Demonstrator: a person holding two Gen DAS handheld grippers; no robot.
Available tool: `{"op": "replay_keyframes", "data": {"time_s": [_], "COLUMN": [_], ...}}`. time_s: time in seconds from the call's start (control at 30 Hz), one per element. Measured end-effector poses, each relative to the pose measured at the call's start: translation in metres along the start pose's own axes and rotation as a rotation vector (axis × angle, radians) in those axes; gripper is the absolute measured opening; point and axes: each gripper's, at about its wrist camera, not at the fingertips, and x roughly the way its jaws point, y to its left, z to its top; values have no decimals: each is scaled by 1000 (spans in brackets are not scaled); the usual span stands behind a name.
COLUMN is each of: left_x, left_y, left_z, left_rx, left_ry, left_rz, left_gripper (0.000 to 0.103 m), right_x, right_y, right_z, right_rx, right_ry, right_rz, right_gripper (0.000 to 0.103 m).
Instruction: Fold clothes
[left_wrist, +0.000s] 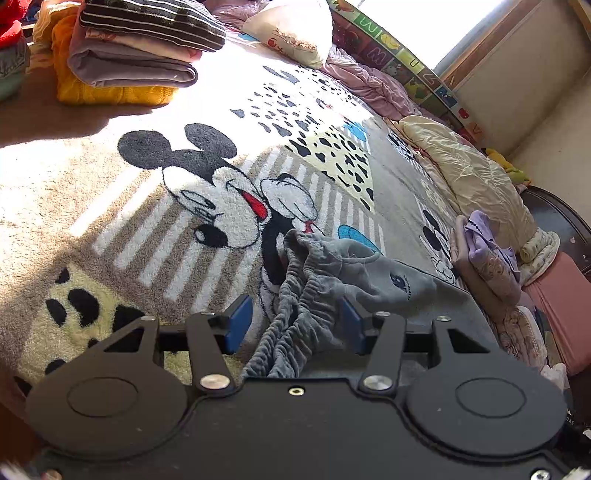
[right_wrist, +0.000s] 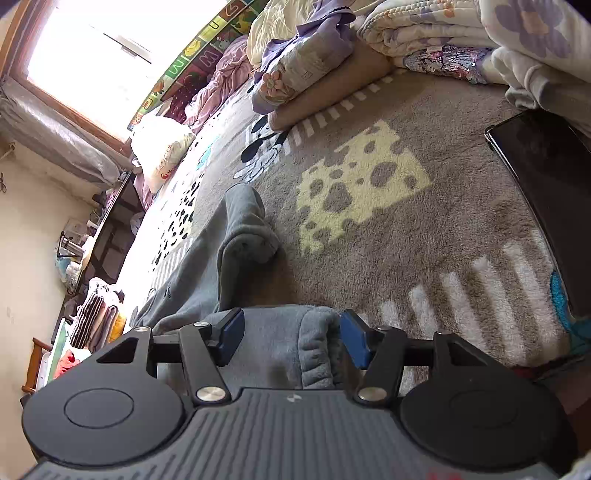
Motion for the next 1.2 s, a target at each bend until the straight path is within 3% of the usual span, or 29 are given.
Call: {"op": "replay_keyframes", "data": {"time_s": [0.17,0.3,0.33,0.4,0.43,0.47,0.53,0.57,0.63,0.73,0.8,0.87,0.93,0.97,1.0,1.07,1.2], "left_x": [43,79,87,95,97,95,85,77,68,77,83,81,80,80,81,82,83], "left_y": [-10,-14,-14,-19,-22,-21,-20,-20,-20,-4,3,3,2,2,3,5,11], "left_z": [15,21,22,21,19,17,14,14,19,26,26,27,26,27,27,28,30], "left_rx": [-44,-50,-54,4,53,76,104,115,116,70,45,52,51,47,37,19,-17], "left_ry": [26,39,41,22,6,-18,-84,-130,-180,-150,-115,-109,-108,-103,-98,-93,-87], "left_rz": [-33,9,3,12,19,9,-29,-45,-31,2,-4,-17,-21,-24,-28,-40,-63], "left_gripper": [62,62,59,36,29,21,16,10,10,10,10,12,19,29,32,32,32], "right_x": [37,81,91,108,116,121,123,119,106,109,132,152,148,141,133,122,108], "right_y": [10,23,27,38,46,55,80,98,140,188,198,193,186,180,174,152,77], "right_z": [23,37,40,44,46,46,45,42,29,-4,-24,-38,-35,-25,-15,8,49], "right_rx": [47,53,46,3,-32,-79,-193,-286,-540,-956,-1160,-1247,-1154,-1045,-935,-692,-120], "right_ry": [-39,-56,-67,-76,-79,-85,-107,-130,-201,-223,-111,2,-5,-30,-55,-99,-159], "right_rz": [6,-7,-11,1,-1,-10,-6,-14,-56,-184,-301,-385,-365,-329,-294,-235,-72], "right_gripper": [67,67,65,49,30,30,26,25,25,25,34,40,45,52,56,64,64]}}
